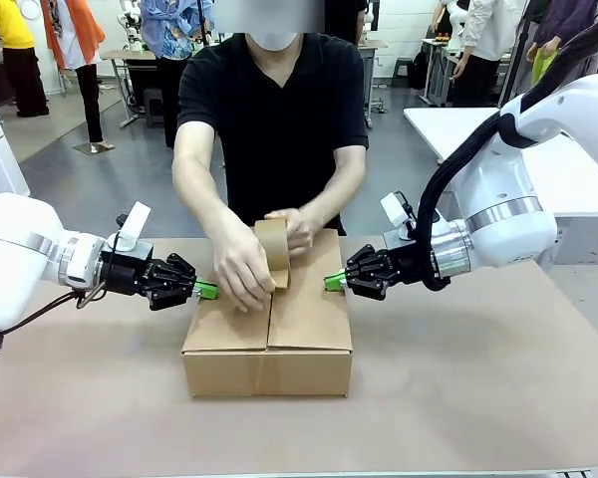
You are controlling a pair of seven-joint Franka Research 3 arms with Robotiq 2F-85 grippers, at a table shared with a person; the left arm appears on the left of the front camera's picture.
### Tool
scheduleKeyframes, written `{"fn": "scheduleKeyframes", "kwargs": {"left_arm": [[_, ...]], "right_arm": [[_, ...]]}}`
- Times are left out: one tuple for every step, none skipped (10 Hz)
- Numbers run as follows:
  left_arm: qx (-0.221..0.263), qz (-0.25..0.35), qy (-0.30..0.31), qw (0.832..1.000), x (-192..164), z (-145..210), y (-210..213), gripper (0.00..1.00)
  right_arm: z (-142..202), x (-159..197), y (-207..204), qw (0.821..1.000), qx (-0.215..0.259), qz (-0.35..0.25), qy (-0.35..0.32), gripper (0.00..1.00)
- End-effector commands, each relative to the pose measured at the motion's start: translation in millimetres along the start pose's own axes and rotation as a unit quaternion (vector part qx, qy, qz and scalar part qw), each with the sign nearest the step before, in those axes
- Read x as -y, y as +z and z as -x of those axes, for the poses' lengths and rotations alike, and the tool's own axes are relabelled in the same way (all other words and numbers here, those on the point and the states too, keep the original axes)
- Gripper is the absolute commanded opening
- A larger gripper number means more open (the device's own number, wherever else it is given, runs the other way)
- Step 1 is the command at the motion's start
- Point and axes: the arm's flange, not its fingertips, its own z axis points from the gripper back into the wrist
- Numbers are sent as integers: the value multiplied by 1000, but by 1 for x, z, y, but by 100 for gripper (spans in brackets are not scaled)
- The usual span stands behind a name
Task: Wrap the clocks to prevent damage.
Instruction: After the human seals the box with tape, release both hands from the side flaps of the Package Box.
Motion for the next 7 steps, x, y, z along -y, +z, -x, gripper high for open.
{"fn": "scheduleKeyframes", "kwargs": {"left_arm": [[-3,-1,0,1000,0,2,-1,0],[-3,-1,0,1000,0,2,-1,0],[-3,-1,0,1000,0,2,-1,0],[-3,-1,0,1000,0,2,-1,0],[-3,-1,0,1000,0,2,-1,0],[-3,-1,0,1000,0,2,-1,0],[-3,-1,0,1000,0,2,-1,0]], "right_arm": [[2,-1,-2,1000,-3,0,-2,1],[2,-1,-2,1000,-3,0,-2,1],[2,-1,-2,1000,-3,0,-2,1],[2,-1,-2,1000,-3,0,-2,1],[2,-1,-2,1000,-3,0,-2,1],[2,-1,-2,1000,-3,0,-2,1],[2,-1,-2,1000,-3,0,-2,1]]}}
